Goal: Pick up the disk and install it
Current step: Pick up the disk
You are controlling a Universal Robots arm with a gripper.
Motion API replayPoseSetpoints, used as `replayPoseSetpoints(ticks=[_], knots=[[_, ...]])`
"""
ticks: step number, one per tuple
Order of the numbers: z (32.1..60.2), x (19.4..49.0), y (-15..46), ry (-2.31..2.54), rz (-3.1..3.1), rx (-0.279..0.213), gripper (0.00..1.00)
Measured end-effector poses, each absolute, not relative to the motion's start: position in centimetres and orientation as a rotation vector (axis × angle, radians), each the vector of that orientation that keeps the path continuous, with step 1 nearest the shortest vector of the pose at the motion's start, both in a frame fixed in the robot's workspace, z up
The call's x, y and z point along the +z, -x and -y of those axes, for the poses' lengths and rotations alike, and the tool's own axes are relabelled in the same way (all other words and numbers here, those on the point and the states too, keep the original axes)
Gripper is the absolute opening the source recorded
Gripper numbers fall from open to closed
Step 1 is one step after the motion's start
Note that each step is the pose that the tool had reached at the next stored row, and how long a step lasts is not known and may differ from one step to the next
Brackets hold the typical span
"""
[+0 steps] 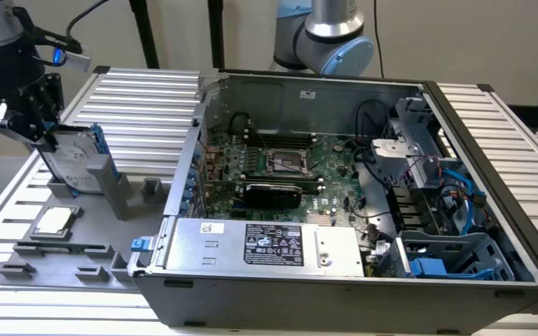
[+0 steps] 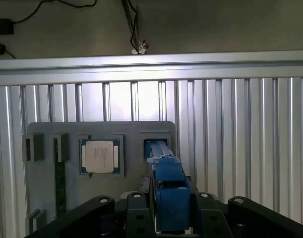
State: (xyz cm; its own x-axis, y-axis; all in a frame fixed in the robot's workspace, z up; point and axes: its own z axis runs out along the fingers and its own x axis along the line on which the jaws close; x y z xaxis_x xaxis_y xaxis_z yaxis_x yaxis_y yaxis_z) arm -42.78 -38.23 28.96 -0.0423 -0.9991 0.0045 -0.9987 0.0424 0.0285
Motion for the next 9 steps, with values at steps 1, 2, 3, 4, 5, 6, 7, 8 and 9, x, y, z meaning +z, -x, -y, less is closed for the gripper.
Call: replayPoseSetpoints(ticks=[1, 2, 3, 4, 5, 6, 7, 8, 9], knots=[[38.22, 28.93, 42.78, -2.158, 2.252, -0.027, 0.00], [38.22, 28.90, 42.78, -2.158, 2.252, -0.027, 0.00], [38.22, 28.87, 42.78, -2.158, 2.252, -0.027, 0.00], [38.22, 28.85, 42.78, -2.158, 2.251, -0.027, 0.00], [38.22, 28.84, 42.78, -2.158, 2.251, -0.027, 0.00], [38.22, 28.83, 42.78, -2.158, 2.251, -0.027, 0.00], [38.22, 28.82, 42.78, -2.158, 2.251, -0.027, 0.00], [38.22, 28.82, 42.78, -2.158, 2.251, -0.027, 0.00], [38.22, 28.81, 42.78, -2.158, 2.251, -0.027, 0.00]])
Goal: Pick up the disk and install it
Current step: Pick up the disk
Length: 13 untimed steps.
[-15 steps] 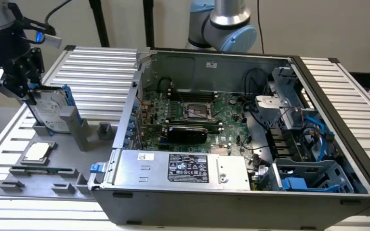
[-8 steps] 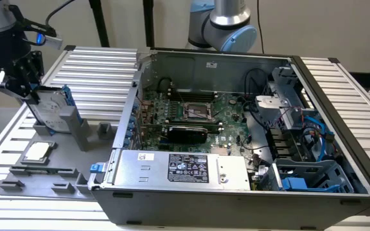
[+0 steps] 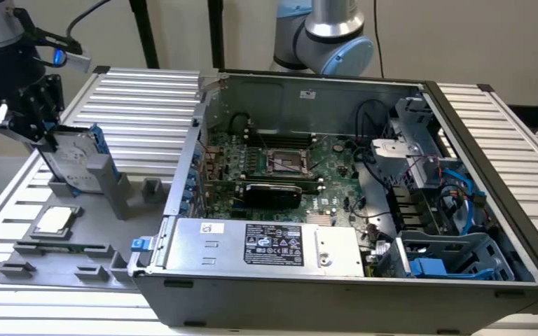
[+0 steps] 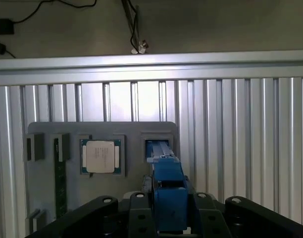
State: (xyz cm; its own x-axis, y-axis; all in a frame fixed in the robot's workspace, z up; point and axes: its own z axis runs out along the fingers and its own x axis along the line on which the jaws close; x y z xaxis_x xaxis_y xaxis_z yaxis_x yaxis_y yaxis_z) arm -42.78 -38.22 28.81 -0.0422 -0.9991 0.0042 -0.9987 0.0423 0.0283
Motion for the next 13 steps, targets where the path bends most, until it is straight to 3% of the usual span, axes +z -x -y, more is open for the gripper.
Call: replayPoseSetpoints(ticks=[13], knots=[[38.44, 28.81, 42.78, -2.163, 2.256, -0.038, 0.00]])
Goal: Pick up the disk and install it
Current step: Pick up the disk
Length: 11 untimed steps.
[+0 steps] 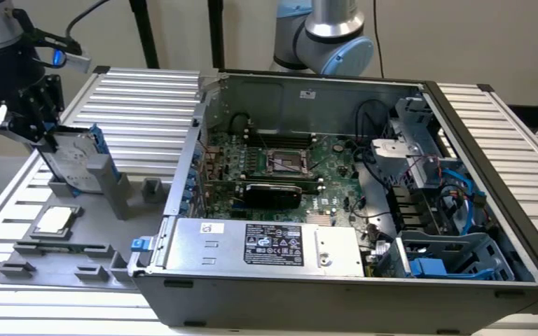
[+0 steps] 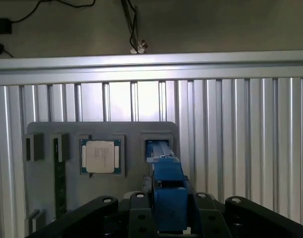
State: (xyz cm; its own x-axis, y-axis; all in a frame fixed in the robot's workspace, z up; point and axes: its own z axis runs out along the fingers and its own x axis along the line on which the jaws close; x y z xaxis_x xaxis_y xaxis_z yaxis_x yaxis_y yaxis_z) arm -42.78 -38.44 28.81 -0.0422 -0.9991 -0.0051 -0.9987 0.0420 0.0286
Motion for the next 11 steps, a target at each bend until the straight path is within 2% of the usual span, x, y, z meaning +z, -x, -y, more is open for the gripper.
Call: replayPoseSetpoints(ticks=[11], knots=[[38.90, 28.81, 42.81, -2.171, 2.264, -0.056, 0.00]])
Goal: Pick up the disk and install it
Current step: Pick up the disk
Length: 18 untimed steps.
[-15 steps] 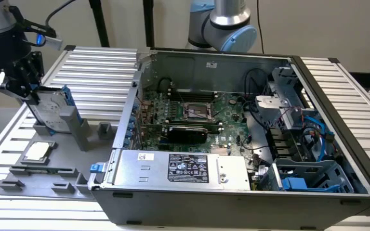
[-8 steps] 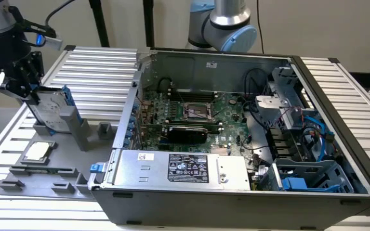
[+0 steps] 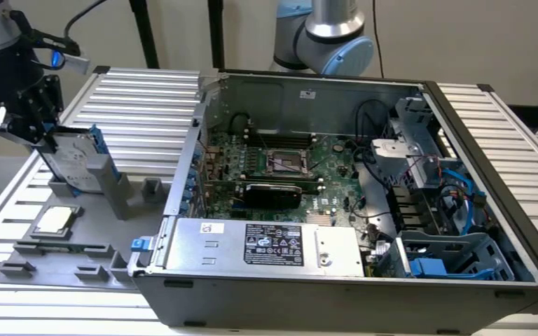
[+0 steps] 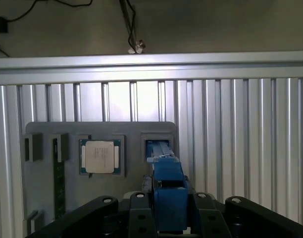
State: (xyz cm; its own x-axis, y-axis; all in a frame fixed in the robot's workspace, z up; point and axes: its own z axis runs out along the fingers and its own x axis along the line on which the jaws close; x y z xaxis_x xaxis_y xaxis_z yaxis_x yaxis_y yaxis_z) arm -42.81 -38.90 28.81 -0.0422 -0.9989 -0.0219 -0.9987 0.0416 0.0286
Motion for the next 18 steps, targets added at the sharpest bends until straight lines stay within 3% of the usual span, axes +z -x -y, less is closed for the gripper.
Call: replayPoseSetpoints(ticks=[9, 18], knots=[[39.0, 29.0, 42.8, -2.174, 2.267, -0.061, 0.00], [39.0, 31.2, 42.8, -2.174, 2.267, -0.061, 0.00]])
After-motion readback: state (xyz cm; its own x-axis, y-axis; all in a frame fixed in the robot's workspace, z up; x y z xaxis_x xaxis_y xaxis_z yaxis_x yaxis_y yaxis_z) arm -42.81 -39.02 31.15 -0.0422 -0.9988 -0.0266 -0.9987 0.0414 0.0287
